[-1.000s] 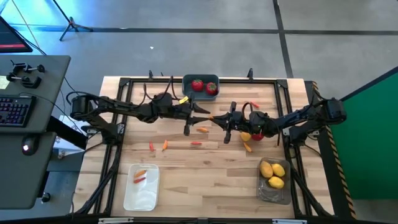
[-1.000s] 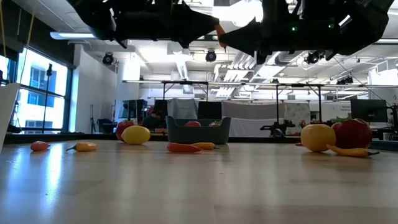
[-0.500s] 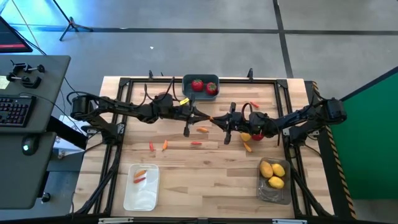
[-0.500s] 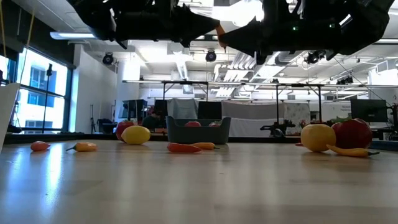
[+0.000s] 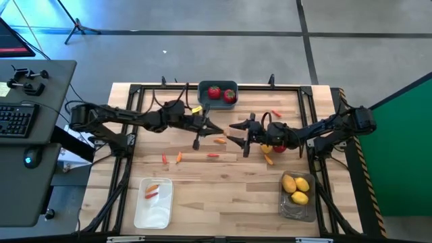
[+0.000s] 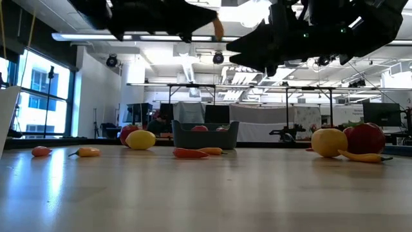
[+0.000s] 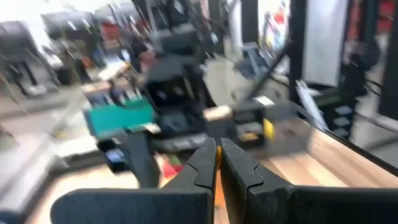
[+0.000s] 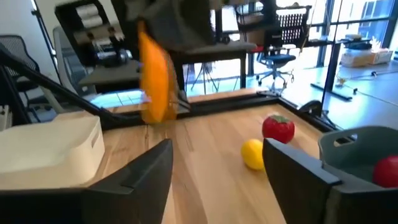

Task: Sort produce into baskets
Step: Put the top right orange chili pepper into the white bin

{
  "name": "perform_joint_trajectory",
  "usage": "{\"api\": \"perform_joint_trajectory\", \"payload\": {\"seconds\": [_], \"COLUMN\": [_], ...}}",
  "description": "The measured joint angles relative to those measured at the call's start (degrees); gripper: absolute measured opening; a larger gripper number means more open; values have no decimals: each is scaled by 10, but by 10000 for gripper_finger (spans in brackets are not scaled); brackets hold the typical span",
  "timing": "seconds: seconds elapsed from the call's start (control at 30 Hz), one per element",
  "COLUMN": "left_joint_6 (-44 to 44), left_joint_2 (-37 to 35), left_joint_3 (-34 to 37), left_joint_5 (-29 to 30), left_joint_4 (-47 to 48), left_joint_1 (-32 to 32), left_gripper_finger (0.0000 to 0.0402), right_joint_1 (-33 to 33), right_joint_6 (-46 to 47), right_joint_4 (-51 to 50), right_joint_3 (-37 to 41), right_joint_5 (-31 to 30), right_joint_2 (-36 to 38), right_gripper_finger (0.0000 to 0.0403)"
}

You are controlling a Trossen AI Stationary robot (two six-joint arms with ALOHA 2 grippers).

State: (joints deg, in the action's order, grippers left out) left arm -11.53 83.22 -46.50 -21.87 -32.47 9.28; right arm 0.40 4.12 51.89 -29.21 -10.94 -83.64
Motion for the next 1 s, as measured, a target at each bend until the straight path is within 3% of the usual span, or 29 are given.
{"api": "perform_joint_trajectory", "payload": {"seconds": [0.33, 0.47, 0.67, 0.8, 1.0], "left_joint_6": [37, 118, 293, 384, 505], "left_joint_2": [-199, -266, -300, -287, -265], "left_joint_3": [0, 0, 0, 1, 36], "left_joint_5": [-4, 11, 112, 141, 150], "left_joint_4": [400, 529, 690, 738, 698], "left_joint_1": [-70, -126, -252, -338, -436], "left_gripper_finger": [0, 0, 0, 0, 0], "right_joint_1": [0, 0, -1, -12, -35], "right_joint_6": [21, 19, 1, -14, -1], "right_joint_4": [-63, -71, -71, -71, -72], "right_joint_3": [0, 0, 0, 0, 0], "right_joint_5": [-1, -7, -11, -22, -23], "right_joint_2": [0, 0, 0, 0, 0], "right_gripper_finger": [238, 234, 232, 232, 232]}}
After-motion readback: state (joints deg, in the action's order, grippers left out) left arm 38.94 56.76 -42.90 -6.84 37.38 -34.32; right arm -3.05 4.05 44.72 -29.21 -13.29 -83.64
